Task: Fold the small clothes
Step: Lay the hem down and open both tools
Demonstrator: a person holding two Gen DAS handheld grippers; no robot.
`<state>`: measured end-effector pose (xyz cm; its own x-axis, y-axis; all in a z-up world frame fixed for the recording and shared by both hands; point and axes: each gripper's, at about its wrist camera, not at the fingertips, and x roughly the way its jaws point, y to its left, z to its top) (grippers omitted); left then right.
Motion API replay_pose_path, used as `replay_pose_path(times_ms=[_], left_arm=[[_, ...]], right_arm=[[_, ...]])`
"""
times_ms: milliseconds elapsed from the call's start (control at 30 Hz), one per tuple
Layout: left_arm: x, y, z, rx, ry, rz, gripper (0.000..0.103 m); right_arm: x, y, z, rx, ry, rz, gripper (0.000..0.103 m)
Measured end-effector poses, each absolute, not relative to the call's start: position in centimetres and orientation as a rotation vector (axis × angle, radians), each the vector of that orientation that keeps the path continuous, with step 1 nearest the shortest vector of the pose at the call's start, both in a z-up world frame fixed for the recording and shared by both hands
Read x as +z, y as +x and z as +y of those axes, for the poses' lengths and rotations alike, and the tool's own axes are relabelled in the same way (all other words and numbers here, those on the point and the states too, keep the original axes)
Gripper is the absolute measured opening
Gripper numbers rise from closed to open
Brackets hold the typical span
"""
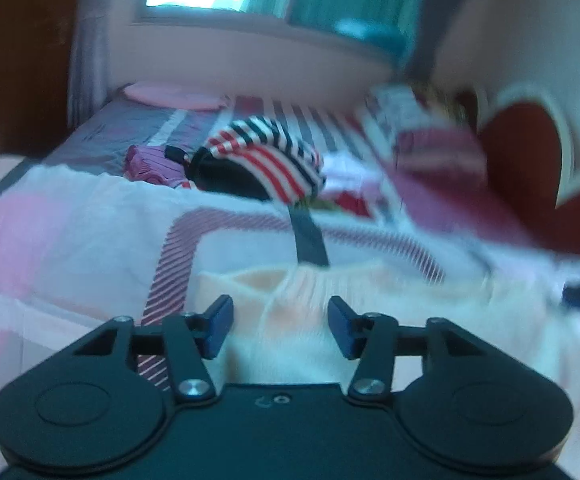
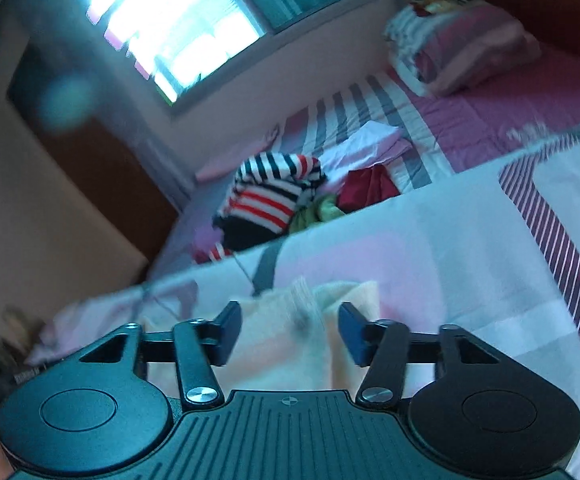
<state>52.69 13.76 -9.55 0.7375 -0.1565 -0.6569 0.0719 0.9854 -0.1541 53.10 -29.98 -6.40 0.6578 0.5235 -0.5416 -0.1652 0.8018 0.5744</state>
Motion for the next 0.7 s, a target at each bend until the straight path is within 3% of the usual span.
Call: replay_pose_path(times_ms=[100,167,200,233,433,600,667,700], left_arm=[[-10.5,52.9,11.9,-0.129,0.025,0.775,0.033],[-10.4,52.7,11.1,-0.137,0.073,0.765,0.018],[-10.2,52.5,10.8,-0.135,0.096,0.751,0.004],[-10.0,52.2,10.5,-0.135,0.112,0.729,0.002],[-8.4,50.4,10.8,-0.086,0.101,0.546,0.002],[-10.0,51.8,10.2,-0.049,0.125,0.616,0.003],[-11.4,52.4,9.5,-0.032,0.176,0.670,0.007],[-11.2,52.2,9.4,0.002,0.188,0.663,0.025]], right_arm=[[-7.3,53.1,-28.0,0.400,0.409,0.792,0.044],[-8.2,53.1,-26.6,0.395,0.336,0.803,0.015],[-8.3,52.9,-26.0,0.391,0.287,0.801,0.002],[-8.3,52.5,-25.6,0.393,0.247,0.779,0.002],[-7.1,50.2,-25.0,0.379,0.180,0.595,0.002],[-9.5,51.1,-25.1,0.317,0.185,0.679,0.002],[-10.6,51.5,-25.4,0.306,0.205,0.735,0.001],[-10.4,51.4,-25.5,0.294,0.218,0.728,0.002]])
